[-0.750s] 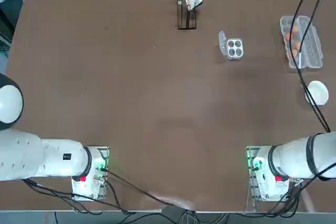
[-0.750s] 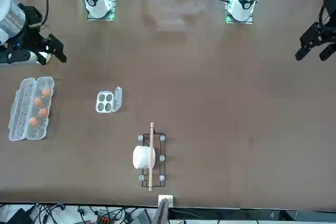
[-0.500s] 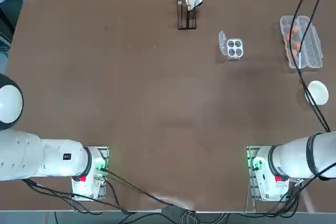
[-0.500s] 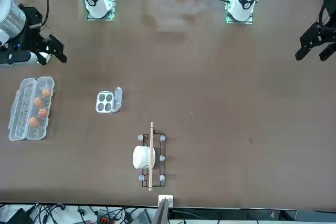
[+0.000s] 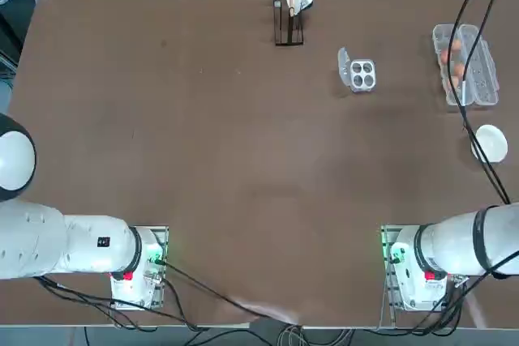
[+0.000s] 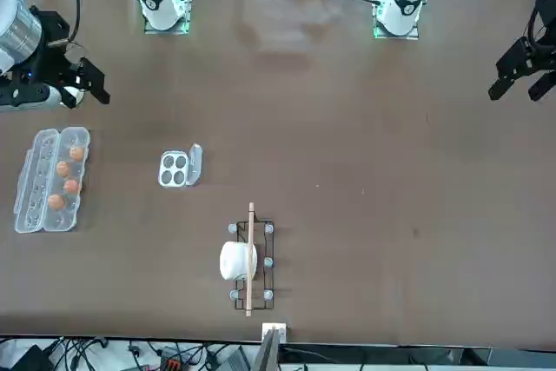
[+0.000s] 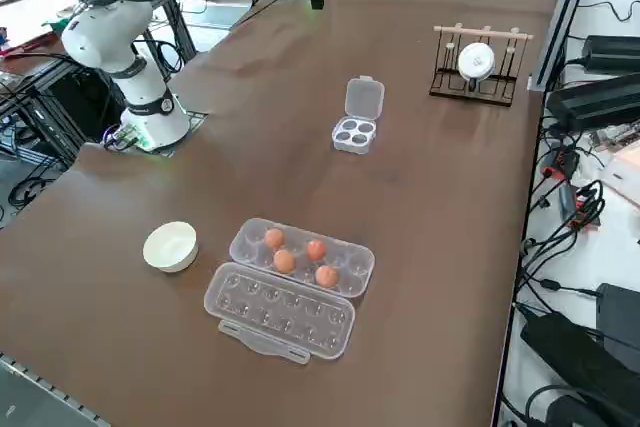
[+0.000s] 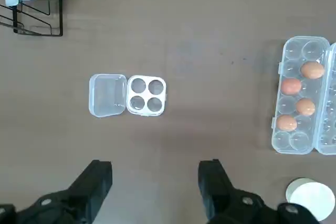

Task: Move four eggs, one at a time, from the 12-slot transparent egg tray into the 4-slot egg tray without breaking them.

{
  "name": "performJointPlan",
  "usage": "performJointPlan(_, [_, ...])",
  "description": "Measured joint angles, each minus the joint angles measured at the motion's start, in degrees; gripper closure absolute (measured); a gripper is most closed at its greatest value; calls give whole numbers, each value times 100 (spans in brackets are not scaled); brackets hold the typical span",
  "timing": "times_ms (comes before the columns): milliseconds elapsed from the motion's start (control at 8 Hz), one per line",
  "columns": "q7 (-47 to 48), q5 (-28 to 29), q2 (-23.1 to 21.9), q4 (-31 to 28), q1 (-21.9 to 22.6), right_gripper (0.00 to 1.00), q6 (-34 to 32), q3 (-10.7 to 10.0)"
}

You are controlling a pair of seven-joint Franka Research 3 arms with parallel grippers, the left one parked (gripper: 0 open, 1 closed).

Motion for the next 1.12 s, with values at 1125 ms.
performJointPlan(1125, [-37, 0, -2, 28, 10, 0, -8, 27])
